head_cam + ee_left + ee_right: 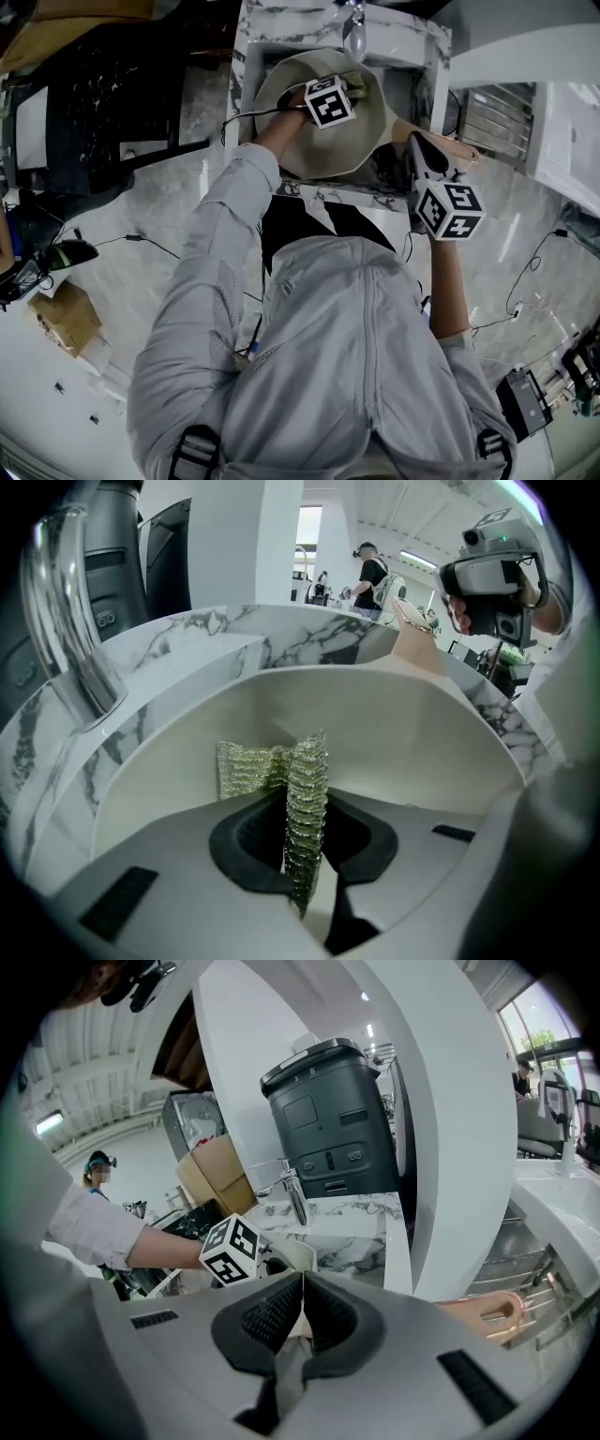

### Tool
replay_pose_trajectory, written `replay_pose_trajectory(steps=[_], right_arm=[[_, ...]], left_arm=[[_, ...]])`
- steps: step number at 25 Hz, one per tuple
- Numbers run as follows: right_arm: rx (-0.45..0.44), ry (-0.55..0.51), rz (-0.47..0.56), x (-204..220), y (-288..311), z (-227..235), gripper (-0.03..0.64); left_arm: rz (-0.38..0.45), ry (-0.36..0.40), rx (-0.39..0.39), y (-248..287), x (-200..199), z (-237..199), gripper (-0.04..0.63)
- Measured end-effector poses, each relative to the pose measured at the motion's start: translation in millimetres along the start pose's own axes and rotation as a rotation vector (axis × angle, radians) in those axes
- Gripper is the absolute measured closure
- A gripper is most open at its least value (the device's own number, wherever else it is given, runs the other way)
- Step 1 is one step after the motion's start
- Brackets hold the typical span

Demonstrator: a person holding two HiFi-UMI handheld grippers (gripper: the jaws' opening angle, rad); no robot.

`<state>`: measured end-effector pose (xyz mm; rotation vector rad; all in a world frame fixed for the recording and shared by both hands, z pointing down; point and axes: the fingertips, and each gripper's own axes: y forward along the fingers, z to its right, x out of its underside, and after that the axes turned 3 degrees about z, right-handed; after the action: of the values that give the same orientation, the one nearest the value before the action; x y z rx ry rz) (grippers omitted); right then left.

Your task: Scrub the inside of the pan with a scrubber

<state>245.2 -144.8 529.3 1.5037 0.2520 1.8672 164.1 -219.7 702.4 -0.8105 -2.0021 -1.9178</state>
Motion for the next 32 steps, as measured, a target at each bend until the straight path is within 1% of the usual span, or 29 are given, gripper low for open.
replay_pose_trajectory(steps=[4,6,11,15,18,21,24,26,29,32], right_arm=[[-0.012,-0.008,0.004,-1.2,-2.5,-1.4,0.581],[-0.017,-0.013,0.009,-3.5,-1.8,-1.7,0.581],[-0.035,-0.041,0.015,-9.1,1.1,-8.5,0.581],[-0.045,-0.043,0.02,-11.0,3.1,-14.5,0.581],[-0.053,-0.044,0.02,-11.5,4.0,-19.4,0.581],[-0.061,-0.045,0.016,-9.1,5.8,-23.9,0.581],[-0.066,-0.043,0.012,-6.1,7.6,-26.3,0.581],[-0.069,-0.044,0.01,-5.3,8.4,-27.2,0.581],[-0.07,-0.041,0.006,-3.2,11.8,-27.5,0.581],[-0.072,-0.041,0.0,-0.7,17.8,-28.0,0.581]], left_arm=[[0.033,-0.04,0.04,1.0,-11.7,21.8,0.529],[0.063,-0.04,0.063,-1.2,-20.4,33.7,0.529],[0.078,-0.039,0.175,-8.8,-24.0,70.7,0.529],[0.024,-0.019,0.262,-16.2,-13.0,95.7,0.529],[-0.014,-0.027,0.336,-21.0,-4.9,113.6,0.529],[-0.051,-0.034,0.384,-25.0,5.2,124.2,0.529],[-0.102,-0.019,0.43,-29.5,19.2,135.7,0.529],[-0.16,0.005,0.463,-34.7,33.1,143.9,0.529],[-0.29,0.041,0.491,-42.0,63.2,149.7,0.529],[-0.389,0.035,0.496,-46.5,85.8,146.5,0.529]])
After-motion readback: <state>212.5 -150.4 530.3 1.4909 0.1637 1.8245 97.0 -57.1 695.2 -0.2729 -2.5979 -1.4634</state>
